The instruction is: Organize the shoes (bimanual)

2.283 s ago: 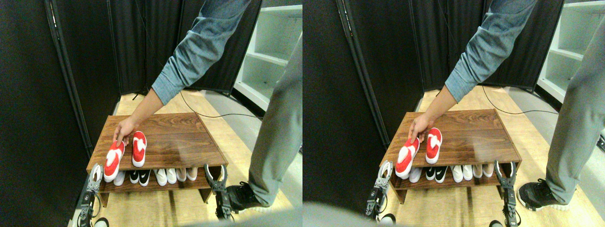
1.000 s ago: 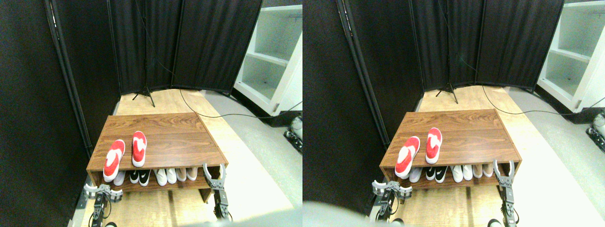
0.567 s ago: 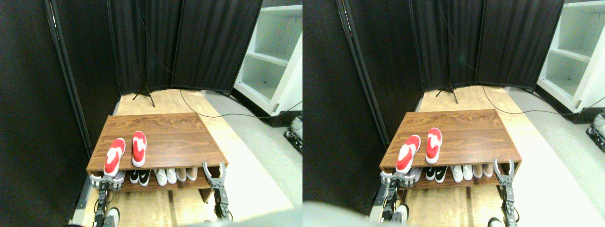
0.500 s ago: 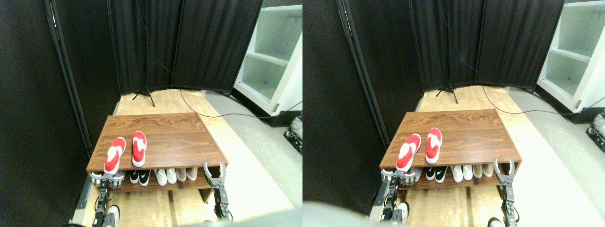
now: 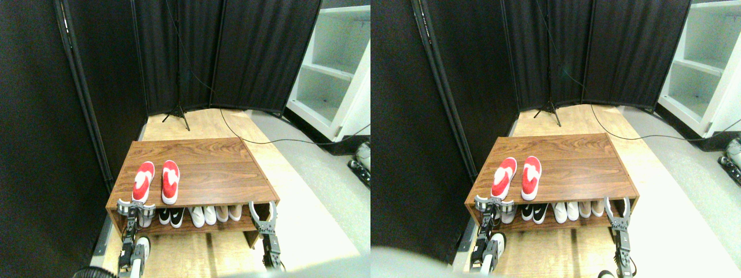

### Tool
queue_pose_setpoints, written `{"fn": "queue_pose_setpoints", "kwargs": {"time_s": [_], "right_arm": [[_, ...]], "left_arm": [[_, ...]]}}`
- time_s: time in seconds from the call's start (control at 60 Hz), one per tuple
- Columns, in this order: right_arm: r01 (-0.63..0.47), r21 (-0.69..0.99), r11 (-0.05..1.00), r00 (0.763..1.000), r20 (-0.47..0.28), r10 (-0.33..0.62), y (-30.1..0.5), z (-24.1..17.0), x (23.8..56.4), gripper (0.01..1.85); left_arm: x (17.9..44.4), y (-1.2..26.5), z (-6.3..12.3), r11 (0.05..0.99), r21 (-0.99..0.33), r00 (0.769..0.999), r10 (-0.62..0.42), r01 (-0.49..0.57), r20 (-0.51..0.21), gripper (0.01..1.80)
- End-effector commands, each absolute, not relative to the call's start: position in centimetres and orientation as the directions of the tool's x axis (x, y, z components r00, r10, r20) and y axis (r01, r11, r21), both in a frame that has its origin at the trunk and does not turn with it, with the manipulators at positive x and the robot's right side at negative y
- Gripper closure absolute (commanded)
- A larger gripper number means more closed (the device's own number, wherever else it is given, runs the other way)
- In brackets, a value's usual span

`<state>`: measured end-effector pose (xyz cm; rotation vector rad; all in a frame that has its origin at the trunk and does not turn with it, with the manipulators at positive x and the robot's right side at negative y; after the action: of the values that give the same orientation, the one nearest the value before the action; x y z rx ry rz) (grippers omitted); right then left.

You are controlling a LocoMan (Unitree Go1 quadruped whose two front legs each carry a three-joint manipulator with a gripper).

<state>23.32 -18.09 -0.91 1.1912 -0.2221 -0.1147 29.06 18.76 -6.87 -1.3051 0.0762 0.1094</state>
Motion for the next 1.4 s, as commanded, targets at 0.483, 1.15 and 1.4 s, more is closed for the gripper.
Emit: {"fn": "queue_pose_setpoints", "kwargs": {"time_s": [0.483, 1.15, 1.4], "right_arm": [[-0.092, 0.931, 0.354, 0.966, 0.171, -0.197, -17.8, 0.3, 23.1, 1.45], [-0.084, 0.927, 0.364, 0.965, 0.167, -0.201, -17.6, 0.1, 24.0, 1.45], [-0.077, 0.925, 0.372, 0.965, 0.163, -0.204, -17.7, 0.1, 24.1, 1.45]], "left_arm": [[24.3, 21.4, -3.8, 0.319, -0.947, 0.999, 0.030, -0.050, -0.043, 0.33], [26.7, 27.1, 1.8, 0.572, -0.820, 0.964, 0.213, 0.010, 0.161, 1.80], [31.0, 28.5, -0.2, 0.606, -0.796, 0.973, 0.187, -0.004, 0.137, 1.80]]}}
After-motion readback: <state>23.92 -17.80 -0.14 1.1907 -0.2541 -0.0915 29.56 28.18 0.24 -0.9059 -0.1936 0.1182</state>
